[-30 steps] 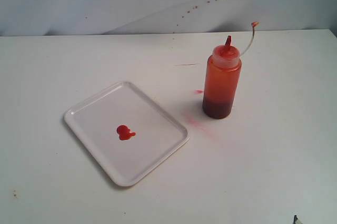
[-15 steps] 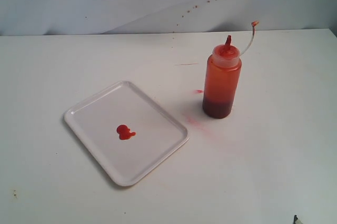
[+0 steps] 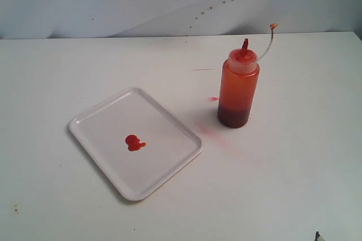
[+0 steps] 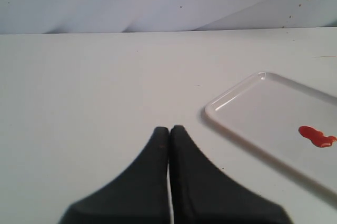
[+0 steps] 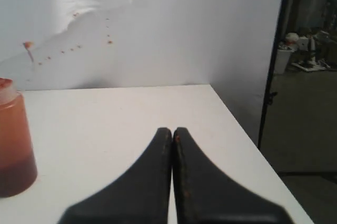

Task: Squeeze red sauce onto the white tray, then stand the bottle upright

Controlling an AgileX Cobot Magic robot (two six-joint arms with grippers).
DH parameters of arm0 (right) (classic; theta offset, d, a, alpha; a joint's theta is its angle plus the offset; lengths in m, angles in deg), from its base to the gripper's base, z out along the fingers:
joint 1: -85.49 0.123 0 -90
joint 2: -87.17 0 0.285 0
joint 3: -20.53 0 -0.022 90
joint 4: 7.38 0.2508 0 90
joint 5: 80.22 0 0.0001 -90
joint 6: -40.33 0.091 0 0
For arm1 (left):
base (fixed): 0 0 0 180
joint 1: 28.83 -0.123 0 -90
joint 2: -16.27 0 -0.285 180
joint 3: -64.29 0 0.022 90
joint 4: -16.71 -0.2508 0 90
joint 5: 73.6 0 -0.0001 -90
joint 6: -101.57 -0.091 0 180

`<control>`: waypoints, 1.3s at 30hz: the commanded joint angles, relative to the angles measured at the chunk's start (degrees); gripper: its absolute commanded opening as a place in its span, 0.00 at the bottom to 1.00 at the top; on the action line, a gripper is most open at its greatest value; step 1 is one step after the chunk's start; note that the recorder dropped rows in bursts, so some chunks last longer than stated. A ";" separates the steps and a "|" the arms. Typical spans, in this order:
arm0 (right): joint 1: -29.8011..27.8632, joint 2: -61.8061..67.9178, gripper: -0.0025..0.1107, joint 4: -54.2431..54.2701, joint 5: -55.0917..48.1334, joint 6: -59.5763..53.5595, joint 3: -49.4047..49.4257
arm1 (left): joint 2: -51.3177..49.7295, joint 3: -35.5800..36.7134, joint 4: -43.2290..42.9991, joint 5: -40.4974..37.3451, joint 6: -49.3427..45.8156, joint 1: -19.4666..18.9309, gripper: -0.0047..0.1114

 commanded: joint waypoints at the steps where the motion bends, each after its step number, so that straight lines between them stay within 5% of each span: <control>1: -0.31 -0.23 0.02 -12.94 1.03 15.31 4.41 | 0.18 0.28 0.31 0.65 0.00 0.00 0.04; 10: -0.31 -0.23 0.02 -8.30 -0.39 11.07 8.37 | 0.18 0.28 0.31 0.65 0.00 0.00 0.04; 14: -0.31 -0.23 0.02 5.85 -0.39 -6.27 8.37 | 0.18 0.28 0.31 0.65 0.00 0.00 0.04; 24: -0.31 -0.23 0.02 -2.00 -0.39 3.79 8.37 | 0.18 0.28 0.31 0.65 0.00 0.00 0.04; 39: -0.31 -0.23 0.02 -1.89 -0.86 4.55 8.37 | 0.18 0.28 0.31 0.65 0.00 0.00 0.04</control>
